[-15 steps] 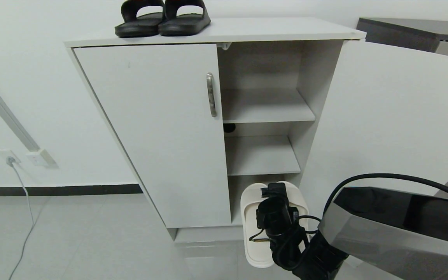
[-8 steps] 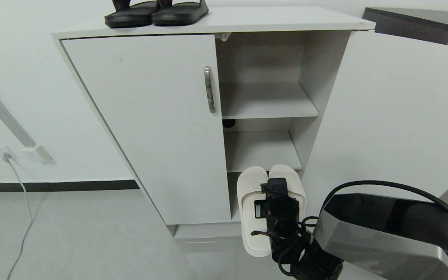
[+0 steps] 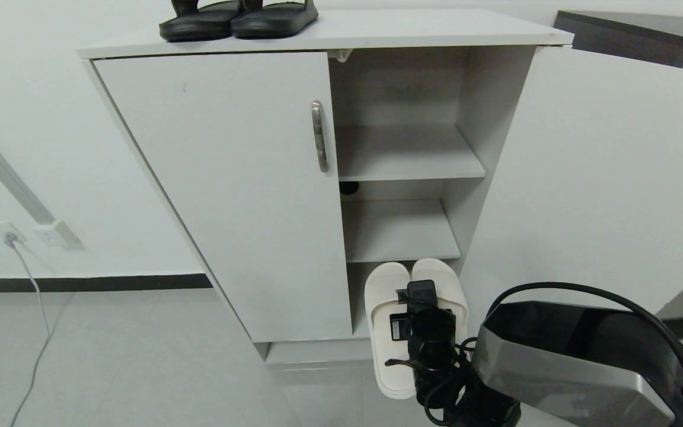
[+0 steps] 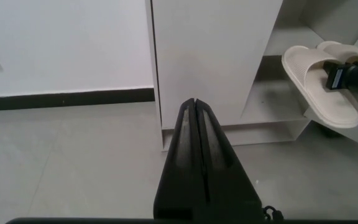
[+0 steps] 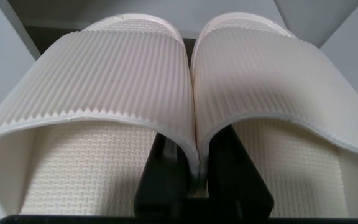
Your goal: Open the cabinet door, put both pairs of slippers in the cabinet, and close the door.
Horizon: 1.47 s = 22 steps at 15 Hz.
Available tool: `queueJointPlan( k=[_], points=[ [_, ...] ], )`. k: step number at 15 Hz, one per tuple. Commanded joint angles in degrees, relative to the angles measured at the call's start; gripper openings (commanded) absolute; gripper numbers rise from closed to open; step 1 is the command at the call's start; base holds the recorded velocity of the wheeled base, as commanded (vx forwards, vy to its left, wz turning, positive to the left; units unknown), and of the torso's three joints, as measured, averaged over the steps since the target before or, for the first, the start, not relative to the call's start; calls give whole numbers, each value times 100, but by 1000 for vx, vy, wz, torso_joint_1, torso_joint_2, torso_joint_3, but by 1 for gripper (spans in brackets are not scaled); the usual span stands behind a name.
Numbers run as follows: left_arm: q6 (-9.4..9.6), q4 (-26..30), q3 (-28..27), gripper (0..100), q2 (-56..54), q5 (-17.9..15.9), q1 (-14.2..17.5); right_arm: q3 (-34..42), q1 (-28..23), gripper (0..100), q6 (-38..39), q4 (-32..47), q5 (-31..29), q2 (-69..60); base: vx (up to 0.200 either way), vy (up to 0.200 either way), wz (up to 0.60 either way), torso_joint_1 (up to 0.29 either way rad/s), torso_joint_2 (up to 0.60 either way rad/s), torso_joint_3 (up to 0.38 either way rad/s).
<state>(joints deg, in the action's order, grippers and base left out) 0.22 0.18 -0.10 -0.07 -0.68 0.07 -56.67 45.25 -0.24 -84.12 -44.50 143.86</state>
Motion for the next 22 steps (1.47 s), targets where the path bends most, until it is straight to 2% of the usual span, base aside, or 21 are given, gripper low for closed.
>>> queueJointPlan(
  k=[1,3,15,22],
  points=[
    [4,-1,1,0,7,-2,1,-2,1,0,-2,-8,2,10,0,0,0,0,0,0],
    [4,-1,1,0,7,-2,1,-2,1,0,-2,-8,2,10,0,0,0,0,0,0],
    [-4,-1,1,0,7,-2,1,-2,-8,0,-2,-17,2,10,200,0,0,2,1,1],
    [-13,-1,1,0,7,-2,1,-54,-113,0,7,9,73,19,0,0,0,0,0,0]
  ],
)
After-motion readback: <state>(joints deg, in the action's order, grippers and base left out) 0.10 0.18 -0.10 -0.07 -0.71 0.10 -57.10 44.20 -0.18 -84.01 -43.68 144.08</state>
